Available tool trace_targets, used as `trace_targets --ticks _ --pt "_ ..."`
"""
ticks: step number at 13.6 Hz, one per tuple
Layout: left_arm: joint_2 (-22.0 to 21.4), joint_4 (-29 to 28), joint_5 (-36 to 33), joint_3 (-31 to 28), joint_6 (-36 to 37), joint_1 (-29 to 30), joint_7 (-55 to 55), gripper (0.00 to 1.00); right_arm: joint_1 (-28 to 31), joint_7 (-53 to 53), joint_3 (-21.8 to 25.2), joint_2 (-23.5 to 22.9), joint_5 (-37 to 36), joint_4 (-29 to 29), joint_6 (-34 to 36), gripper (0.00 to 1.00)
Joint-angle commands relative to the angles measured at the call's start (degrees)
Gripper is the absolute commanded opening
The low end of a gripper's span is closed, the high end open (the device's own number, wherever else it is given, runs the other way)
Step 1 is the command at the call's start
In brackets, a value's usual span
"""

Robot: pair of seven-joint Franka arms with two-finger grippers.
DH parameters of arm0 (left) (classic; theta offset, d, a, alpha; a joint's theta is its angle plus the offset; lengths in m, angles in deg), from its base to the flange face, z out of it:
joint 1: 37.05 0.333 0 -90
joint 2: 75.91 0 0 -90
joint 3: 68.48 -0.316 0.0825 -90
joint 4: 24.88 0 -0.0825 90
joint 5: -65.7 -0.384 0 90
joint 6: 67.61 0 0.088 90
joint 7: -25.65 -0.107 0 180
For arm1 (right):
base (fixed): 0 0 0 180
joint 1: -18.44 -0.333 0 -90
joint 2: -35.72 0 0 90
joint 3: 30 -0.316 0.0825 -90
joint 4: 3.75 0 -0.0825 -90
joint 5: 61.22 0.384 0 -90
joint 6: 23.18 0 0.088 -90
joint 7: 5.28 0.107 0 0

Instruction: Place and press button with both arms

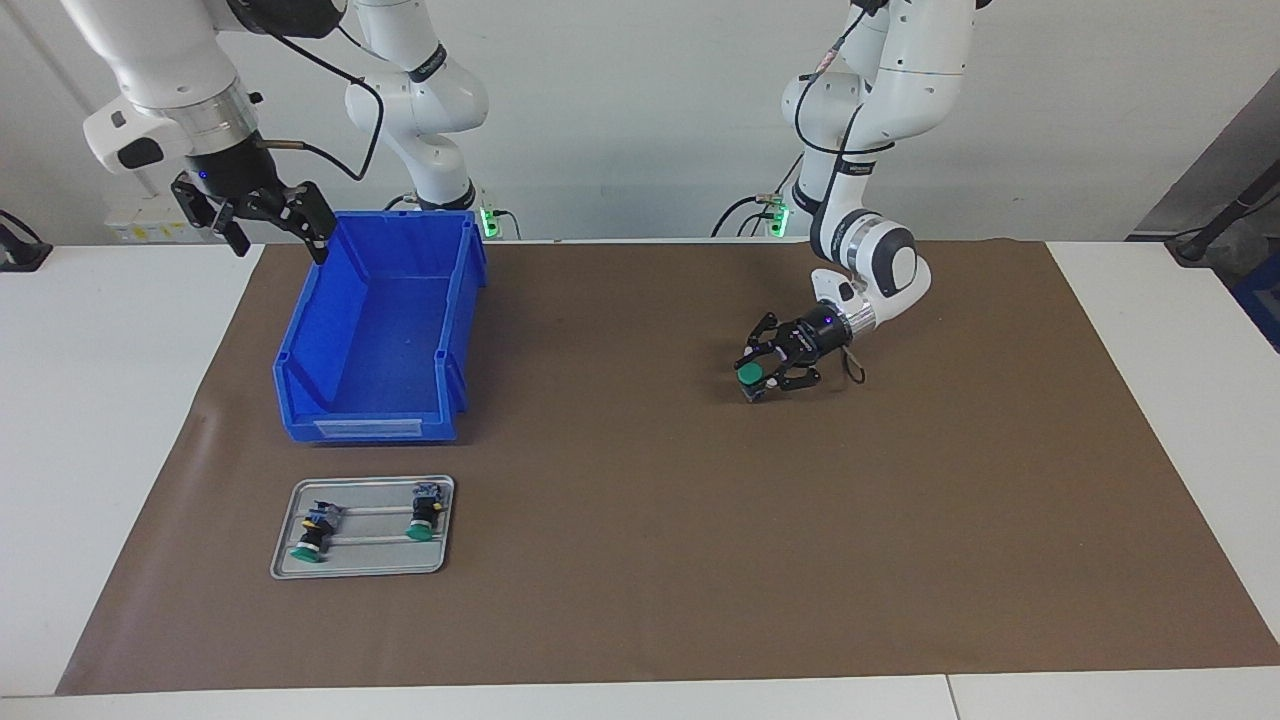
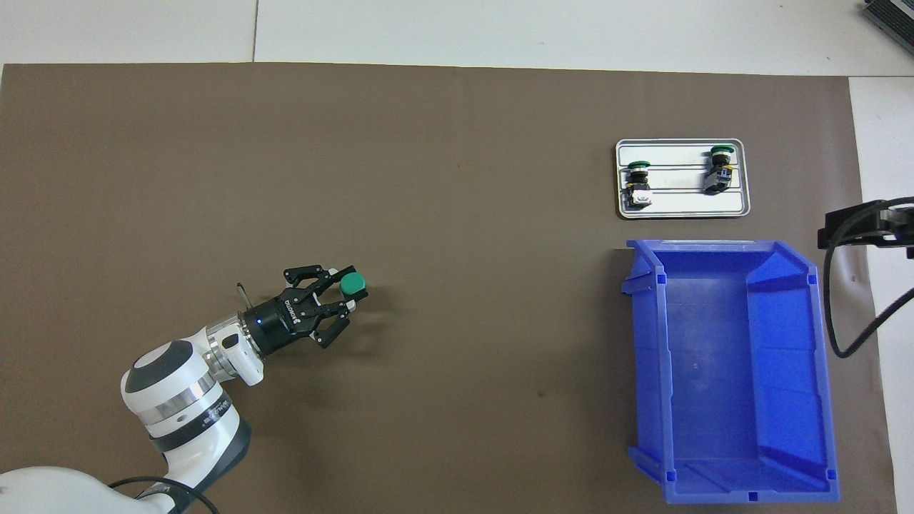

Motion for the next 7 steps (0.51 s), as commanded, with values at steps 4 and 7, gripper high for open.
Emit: trace_targets --ticks 4,7 --pt "-1.42 -0.51 5.79 -0.39 1.64 -4.37 -0.57 0.0 0.1 -0.22 -0.03 1.16 1.01 -1.36 -0.76 1.0" --pt "-2.73 -3.3 5.79 -0.57 5.75 -4.11 -0.83 0.0 0.1 -0.31 -0.03 1.16 1.01 -1.36 -0.76 1.0"
